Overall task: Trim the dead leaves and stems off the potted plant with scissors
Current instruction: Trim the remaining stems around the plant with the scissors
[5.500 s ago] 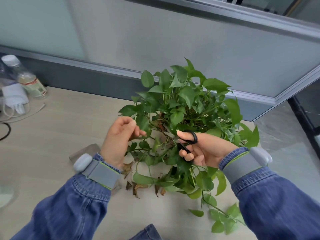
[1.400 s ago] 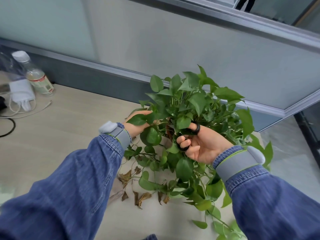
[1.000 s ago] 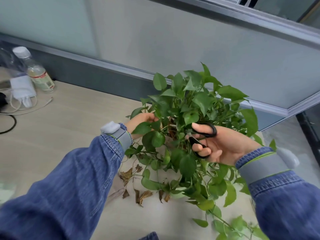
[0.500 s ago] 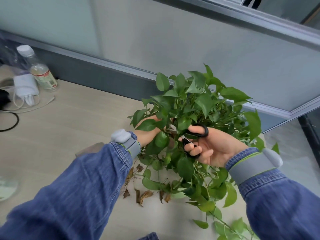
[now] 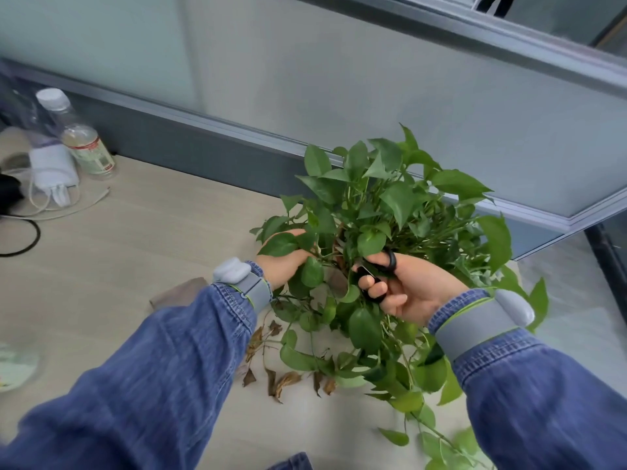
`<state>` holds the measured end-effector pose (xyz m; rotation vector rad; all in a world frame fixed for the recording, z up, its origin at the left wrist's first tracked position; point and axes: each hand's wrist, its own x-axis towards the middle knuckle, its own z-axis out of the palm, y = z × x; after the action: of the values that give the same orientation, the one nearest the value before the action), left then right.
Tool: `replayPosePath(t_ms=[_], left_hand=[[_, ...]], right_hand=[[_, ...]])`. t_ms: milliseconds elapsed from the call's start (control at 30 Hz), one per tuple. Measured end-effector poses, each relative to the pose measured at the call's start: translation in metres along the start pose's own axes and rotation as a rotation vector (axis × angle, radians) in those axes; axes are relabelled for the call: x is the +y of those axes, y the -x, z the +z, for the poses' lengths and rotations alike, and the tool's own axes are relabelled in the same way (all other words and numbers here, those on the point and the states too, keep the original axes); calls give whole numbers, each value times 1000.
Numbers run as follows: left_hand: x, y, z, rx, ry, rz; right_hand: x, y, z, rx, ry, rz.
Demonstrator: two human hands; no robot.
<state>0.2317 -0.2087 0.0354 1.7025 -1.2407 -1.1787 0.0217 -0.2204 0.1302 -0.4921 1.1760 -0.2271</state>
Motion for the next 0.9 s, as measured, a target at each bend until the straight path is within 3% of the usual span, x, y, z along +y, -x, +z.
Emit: replayPosePath(t_ms=[67,233,300,433,633,767,900], left_hand=[[-2,1,0,69,70,-162],[-4,5,-18,105,206,18],[-10,9,-22,60,102,-8],[-20,14,-18,-169,-620,-129],[8,40,14,-598,-655,-41],[20,47,21,-655,-521,-87],[37,46,-1,-534,-7,-25]], right_hand=[[-1,2,-1,38,81,-36],[-2,8,-5,36,160,-53],[-1,14,-8,-12,174,-47],[-4,25,-14,-83,162,-70],[2,31,-18,-102,126,-113],[6,39,-24,-98,148,-137],[11,48,-31,-88,136,-151]])
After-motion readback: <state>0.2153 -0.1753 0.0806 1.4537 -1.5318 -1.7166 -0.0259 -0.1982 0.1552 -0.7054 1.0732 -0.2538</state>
